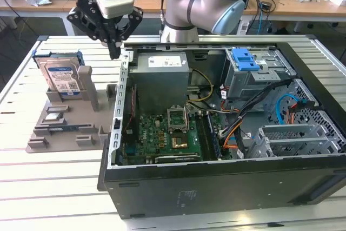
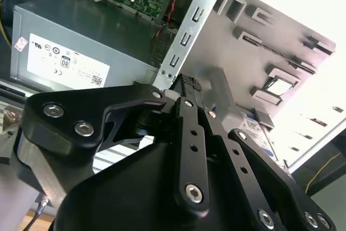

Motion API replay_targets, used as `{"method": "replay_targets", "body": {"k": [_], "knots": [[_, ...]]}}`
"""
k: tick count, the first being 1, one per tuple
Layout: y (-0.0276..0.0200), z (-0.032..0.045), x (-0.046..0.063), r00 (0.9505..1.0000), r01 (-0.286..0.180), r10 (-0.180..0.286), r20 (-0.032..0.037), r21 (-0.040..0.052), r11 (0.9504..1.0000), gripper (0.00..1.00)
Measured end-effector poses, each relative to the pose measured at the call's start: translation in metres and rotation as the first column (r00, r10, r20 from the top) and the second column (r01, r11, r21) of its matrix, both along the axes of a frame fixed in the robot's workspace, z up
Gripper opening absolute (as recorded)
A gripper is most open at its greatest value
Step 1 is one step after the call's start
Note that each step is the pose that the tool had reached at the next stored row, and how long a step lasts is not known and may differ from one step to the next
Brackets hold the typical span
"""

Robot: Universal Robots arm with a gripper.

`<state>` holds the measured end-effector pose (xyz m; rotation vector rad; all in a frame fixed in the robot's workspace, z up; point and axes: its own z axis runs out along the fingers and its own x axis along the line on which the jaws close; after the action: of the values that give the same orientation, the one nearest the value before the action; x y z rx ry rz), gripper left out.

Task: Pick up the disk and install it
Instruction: 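Reach for the disk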

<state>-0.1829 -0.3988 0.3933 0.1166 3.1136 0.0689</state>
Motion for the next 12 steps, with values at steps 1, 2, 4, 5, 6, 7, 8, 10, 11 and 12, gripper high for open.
{"method": "replay_targets", "body": {"k": [1, 2, 4, 5, 6, 7, 8, 10, 11, 12], "knots": [[0.0000, 0.0000, -0.003, 1.0000, 0.000, 0.000, 0.0000, 0.0000, 1.0000, 0.11], [0.0000, 0.0000, -0.005, 1.0000, 0.000, 0.000, 0.0000, 0.0000, 1.0000, 0.11], [0.0000, 0.0000, -0.010, 1.0000, 0.000, 0.000, 0.0000, 0.0000, 1.0000, 0.11], [0.0000, 0.0000, -0.012, 1.0000, 0.000, 0.000, 0.0000, 0.0000, 1.0000, 0.11], [0.0000, 0.0000, -0.015, 1.0000, 0.000, 0.000, 0.0000, 0.0000, 1.0000, 0.11], [0.0000, 0.0000, -0.017, 1.0000, 0.000, 0.000, 0.0000, 0.0000, 1.0000, 0.11], [0.0000, 0.0000, -0.019, 1.0000, 0.000, 0.000, -0.0001, -0.0001, 1.0000, 0.11], [0.0000, 0.0000, -0.023, 1.0000, 0.000, 0.000, 0.0000, 0.0000, 1.0000, 0.11], [0.0000, 0.0000, -0.024, 1.0000, 0.000, 0.000, 0.0000, 0.0000, 1.0000, 0.11], [0.0000, 0.0000, -0.026, 1.0000, 0.000, 0.000, 0.0000, 0.0000, 1.0000, 0.11]]}}
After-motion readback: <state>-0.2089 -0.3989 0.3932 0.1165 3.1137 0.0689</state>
